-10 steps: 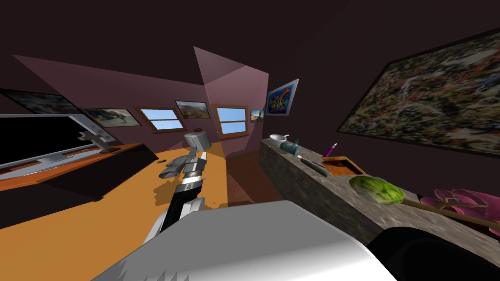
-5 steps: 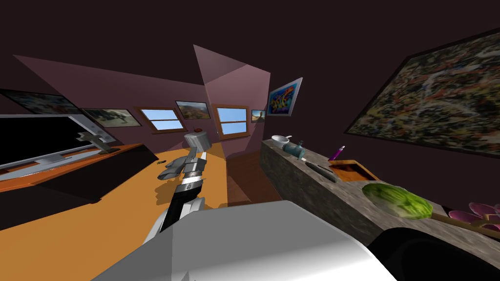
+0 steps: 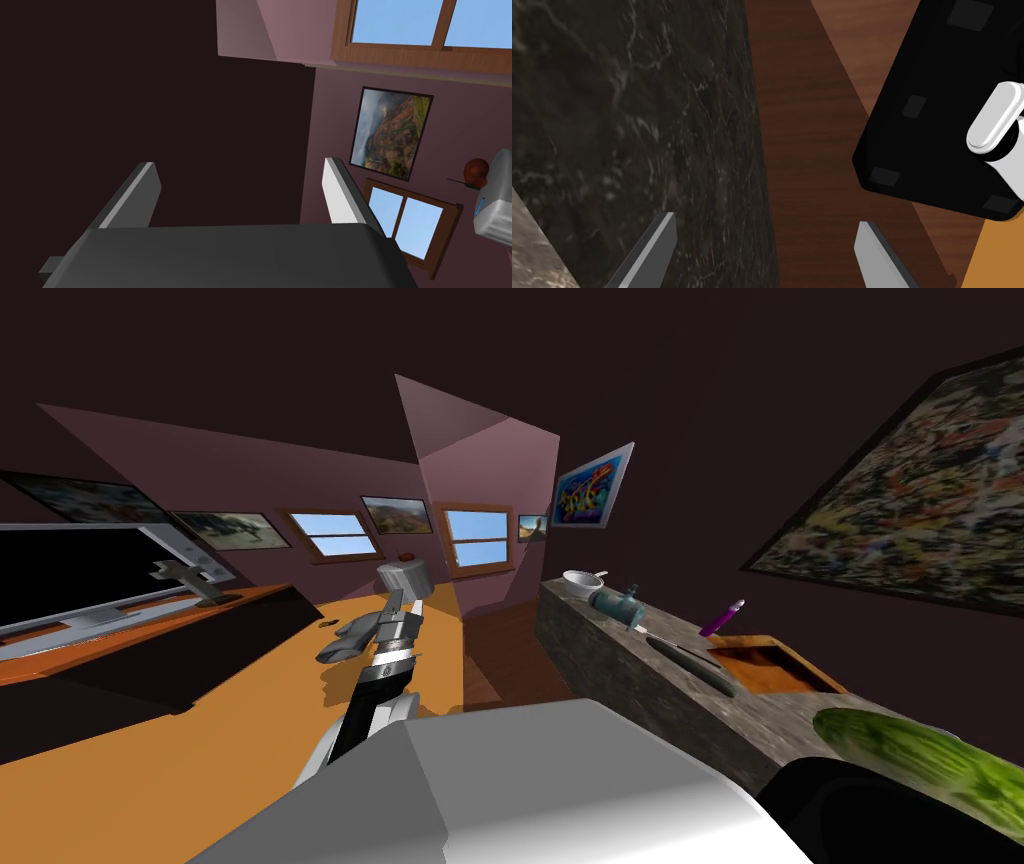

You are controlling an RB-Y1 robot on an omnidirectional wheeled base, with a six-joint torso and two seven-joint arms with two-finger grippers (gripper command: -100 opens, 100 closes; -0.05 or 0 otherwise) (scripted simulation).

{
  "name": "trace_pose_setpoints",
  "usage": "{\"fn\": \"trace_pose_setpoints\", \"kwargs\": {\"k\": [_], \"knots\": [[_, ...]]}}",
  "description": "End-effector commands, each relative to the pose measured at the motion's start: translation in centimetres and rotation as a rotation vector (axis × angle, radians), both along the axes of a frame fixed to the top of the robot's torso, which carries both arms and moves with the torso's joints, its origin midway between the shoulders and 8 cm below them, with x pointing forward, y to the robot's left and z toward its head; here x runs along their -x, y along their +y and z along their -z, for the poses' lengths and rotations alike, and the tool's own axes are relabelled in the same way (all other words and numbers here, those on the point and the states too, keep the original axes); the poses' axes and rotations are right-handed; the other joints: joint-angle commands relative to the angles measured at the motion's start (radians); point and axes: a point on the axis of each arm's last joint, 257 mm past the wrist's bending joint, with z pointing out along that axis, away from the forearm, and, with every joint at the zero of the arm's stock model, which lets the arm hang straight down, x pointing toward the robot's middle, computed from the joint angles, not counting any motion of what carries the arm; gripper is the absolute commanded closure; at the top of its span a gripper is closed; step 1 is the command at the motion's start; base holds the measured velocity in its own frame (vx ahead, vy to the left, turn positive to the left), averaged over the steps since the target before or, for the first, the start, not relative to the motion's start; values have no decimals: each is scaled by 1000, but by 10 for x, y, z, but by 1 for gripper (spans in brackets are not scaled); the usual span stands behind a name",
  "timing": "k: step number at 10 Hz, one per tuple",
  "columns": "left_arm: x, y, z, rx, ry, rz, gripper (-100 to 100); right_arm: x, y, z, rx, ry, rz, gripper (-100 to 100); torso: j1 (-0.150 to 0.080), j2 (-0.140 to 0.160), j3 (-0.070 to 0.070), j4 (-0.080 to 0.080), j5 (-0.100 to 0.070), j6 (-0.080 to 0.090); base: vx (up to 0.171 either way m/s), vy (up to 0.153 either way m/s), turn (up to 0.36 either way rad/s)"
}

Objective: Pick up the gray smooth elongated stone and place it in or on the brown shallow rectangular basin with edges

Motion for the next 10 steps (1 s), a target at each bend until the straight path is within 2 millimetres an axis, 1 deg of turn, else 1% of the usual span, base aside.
{"fn": "trace_pose_setpoints", "kwargs": {"k": [1,2,3,4,5,6,8,9,10], "knots": [[0,0,0,0,0,0,0,1,-9,-4,14,7,-10,-100,0,0,0,0,0,0,79,-24,-4],[0,0,0,0,0,0,0,3,-32,-22,61,33,-41,-100,0,6,4,1,0,0,126,-2,35],[0,0,0,0,0,0,0,2,-52,-38,100,54,-69,-100,1,6,4,2,0,0,218,-62,69],[0,0,0,0,0,0,0,0,-67,-52,131,68,-93,-100,-2,1,1,1,0,0,318,-107,94],[0,0,0,0,0,0,0,-3,-78,-63,154,77,-114,-100,-5,-5,-3,-1,-1,-1,386,-125,85],[0,0,0,0,0,0,0,-7,-84,-70,166,79,-131,-100,-6,-10,-6,-2,-2,-1,383,-125,90],[0,0,0,0,0,0,0,-16,-85,-74,163,68,-152,-100,-6,-10,-6,-2,-2,-1,296,-123,109],[0,0,0,0,0,0,0,-19,-80,-71,150,58,-156,-100,-6,-7,-4,-2,-2,-1,260,-136,77],[0,0,0,0,0,0,0,-21,-66,-61,114,38,-153,-100,-6,-5,-3,-1,-2,0,222,-80,111]]}}
